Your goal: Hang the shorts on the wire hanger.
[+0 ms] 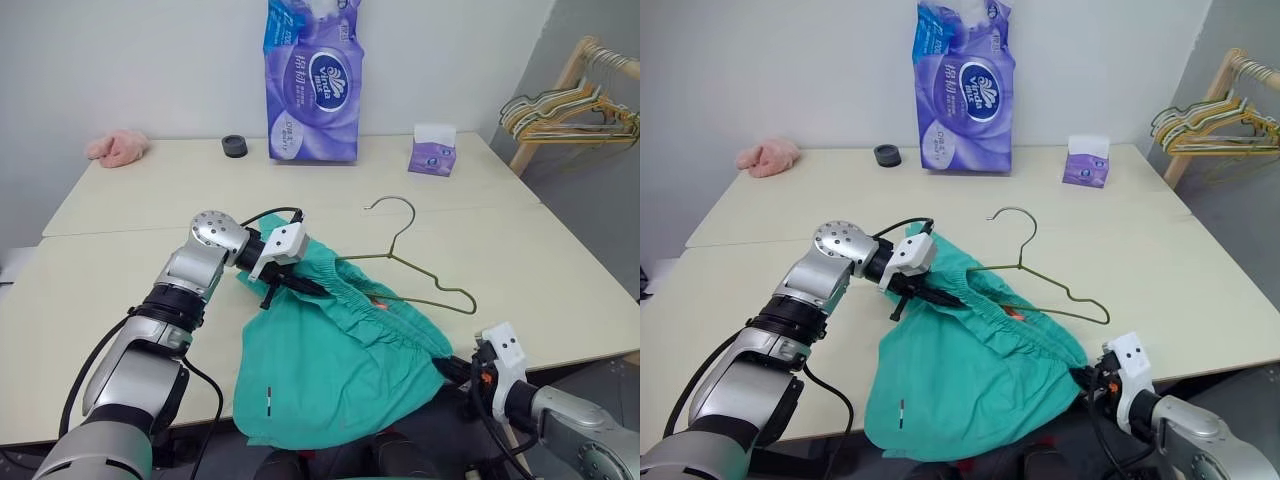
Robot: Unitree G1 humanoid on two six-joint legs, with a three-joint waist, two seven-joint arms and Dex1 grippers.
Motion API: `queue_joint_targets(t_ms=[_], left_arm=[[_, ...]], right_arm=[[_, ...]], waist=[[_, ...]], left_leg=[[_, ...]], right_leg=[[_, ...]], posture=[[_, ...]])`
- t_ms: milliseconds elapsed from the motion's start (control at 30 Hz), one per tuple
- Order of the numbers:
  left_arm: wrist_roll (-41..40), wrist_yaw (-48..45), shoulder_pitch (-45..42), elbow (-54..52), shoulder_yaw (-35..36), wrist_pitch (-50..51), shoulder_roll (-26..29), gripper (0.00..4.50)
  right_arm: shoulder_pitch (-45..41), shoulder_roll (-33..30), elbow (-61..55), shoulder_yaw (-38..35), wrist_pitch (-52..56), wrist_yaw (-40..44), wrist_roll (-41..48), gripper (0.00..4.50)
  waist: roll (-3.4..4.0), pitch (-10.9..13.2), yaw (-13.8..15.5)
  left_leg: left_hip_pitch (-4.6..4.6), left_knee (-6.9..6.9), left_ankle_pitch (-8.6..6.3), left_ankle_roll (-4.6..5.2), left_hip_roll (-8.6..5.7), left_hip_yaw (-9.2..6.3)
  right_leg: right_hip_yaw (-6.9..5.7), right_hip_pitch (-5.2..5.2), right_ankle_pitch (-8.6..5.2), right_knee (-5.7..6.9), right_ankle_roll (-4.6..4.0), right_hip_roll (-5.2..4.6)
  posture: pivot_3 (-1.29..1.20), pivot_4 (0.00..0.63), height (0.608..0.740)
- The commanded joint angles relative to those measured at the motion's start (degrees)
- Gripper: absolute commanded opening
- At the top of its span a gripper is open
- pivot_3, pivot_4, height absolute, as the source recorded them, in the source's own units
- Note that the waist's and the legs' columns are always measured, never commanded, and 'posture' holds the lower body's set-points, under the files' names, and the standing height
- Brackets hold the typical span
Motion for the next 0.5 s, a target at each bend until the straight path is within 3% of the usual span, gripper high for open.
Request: queue_joint_targets(t_ms=[33, 267, 500], left_arm=[[-1.5, -0.4, -0.6, -2.6, 2.2, 1.3, 1.0, 0.04], [-4.2, -0.6, 0.5, -6.5, -0.8, 3.2, 5.3, 0.04], [-4.0, -0.6, 0.3, -6.2, -1.5, 3.0, 5.9, 0.04]], right_arm=[[-3.3, -1.3, 0.3, -5.1, -1.6, -0.1, 1.0, 0.00], [-4.7, -5.1, 2.9, -10.1, -1.8, 2.2, 1.9, 0.00], [-4.4, -6.0, 1.3, -10.5, -1.1, 2.4, 3.9, 0.00]], waist=[[0.16, 0.1, 0.1], [1.18, 0.2, 0.4], [1.30, 0.2, 0.3]], left_leg=[[0.00, 0.02, -0.02, 0.03, -0.01, 0.01], [0.04, 0.04, -0.02, 0.05, -0.08, 0.02], [0.14, 0.15, 0.00, 0.07, -0.11, 0.10]], right_leg=[[0.00, 0.01, 0.01, -0.02, 0.01, -0.02], [0.00, -0.02, -0.03, 0.24, 0.03, -0.08], [0.07, 0.02, -0.04, 0.40, 0.05, -0.06]], posture=[[-0.18, 0.064, 0.740], [-0.19, 0.064, 0.740], [-0.19, 0.064, 0.740]])
